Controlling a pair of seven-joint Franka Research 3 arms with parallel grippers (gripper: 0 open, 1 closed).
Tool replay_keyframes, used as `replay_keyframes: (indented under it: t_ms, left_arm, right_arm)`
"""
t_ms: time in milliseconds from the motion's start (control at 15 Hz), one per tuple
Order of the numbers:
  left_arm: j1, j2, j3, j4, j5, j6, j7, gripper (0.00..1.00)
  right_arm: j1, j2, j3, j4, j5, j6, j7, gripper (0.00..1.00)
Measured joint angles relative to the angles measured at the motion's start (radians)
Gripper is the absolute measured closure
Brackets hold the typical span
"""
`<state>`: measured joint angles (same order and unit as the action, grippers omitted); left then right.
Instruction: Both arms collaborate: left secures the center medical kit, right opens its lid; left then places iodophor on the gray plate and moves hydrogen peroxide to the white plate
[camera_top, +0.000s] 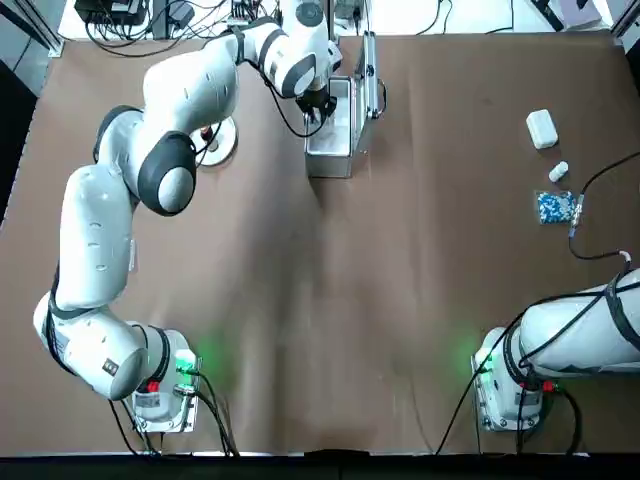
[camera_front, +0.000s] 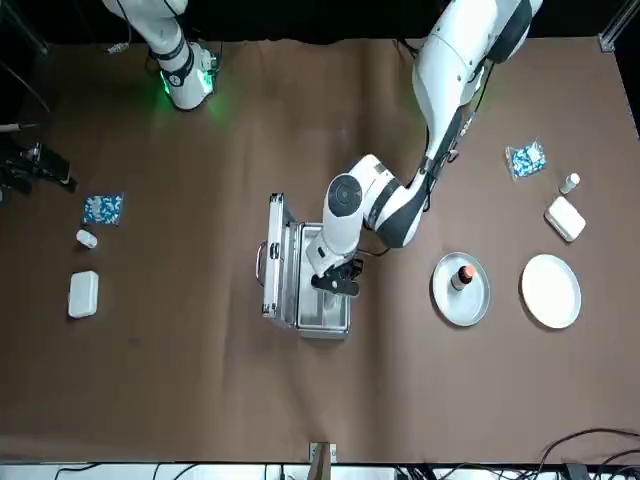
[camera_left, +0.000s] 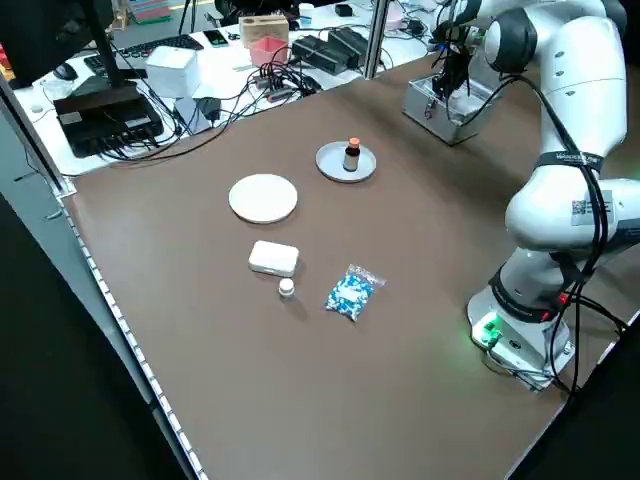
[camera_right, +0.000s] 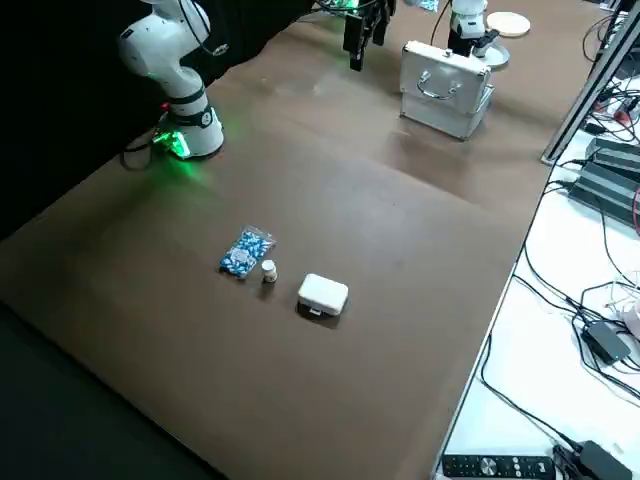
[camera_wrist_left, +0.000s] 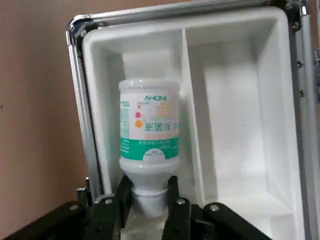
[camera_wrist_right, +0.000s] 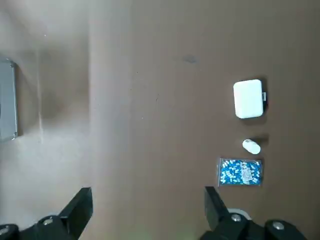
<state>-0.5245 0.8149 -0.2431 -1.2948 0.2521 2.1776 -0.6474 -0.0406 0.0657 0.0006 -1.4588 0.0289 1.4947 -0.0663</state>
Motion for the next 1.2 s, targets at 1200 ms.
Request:
replay_keyframes:
  t_ms: [1200]
  left_arm:
    - [0.067, -0.116, -0.002, 0.018, -0.261, -0.018, -0.104, 0.68]
  right_arm:
    - [0.0, 0.0, -0.002, -0.001, 0.003, -0.003, 0.0, 0.01]
